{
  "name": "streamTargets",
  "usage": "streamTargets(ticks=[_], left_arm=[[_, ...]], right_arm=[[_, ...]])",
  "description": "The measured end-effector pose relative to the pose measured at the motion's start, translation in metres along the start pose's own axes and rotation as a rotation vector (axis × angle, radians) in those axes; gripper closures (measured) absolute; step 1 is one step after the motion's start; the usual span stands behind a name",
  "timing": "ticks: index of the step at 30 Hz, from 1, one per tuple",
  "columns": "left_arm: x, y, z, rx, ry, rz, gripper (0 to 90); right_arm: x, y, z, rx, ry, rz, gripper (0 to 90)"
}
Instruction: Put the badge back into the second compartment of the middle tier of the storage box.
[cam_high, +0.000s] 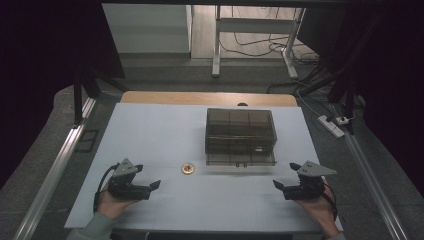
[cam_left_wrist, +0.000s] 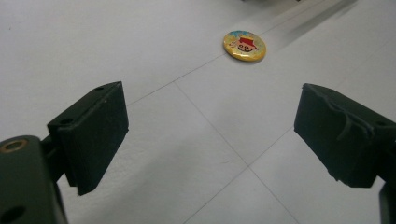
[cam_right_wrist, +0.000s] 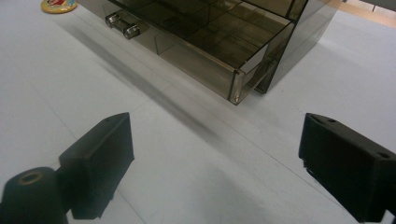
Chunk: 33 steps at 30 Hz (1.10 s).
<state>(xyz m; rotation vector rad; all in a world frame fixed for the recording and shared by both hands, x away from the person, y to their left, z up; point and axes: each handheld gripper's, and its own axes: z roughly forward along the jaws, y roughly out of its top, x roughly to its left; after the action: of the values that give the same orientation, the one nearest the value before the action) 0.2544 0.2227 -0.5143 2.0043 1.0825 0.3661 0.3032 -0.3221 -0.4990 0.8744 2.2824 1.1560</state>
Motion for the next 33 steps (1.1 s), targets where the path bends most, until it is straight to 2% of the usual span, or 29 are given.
streamTargets(ticks=[8,13,16,33], left_arm=[[-0.0002,-0.0003,0.0026,0.018,0.009,0.011,10.8],[-0.0008,0.0007,0.0018,0.015,0.013,0.018,11.0],[-0.0009,0.0010,0.0021,0.015,0.013,0.018,10.9],[-0.0026,0.0091,0.0039,0.020,0.019,0.048,11.2]], right_arm=[[-0.0016,-0.0004,-0.0002,0.005,-0.009,0.007,9.9],[-0.0014,-0.0012,0.0006,0.008,0.001,0.015,10.1],[-0.0009,-0.0014,0.0021,0.028,0.000,0.013,10.4],[-0.0012,-0.0010,0.0026,0.033,0.011,0.023,11.1]])
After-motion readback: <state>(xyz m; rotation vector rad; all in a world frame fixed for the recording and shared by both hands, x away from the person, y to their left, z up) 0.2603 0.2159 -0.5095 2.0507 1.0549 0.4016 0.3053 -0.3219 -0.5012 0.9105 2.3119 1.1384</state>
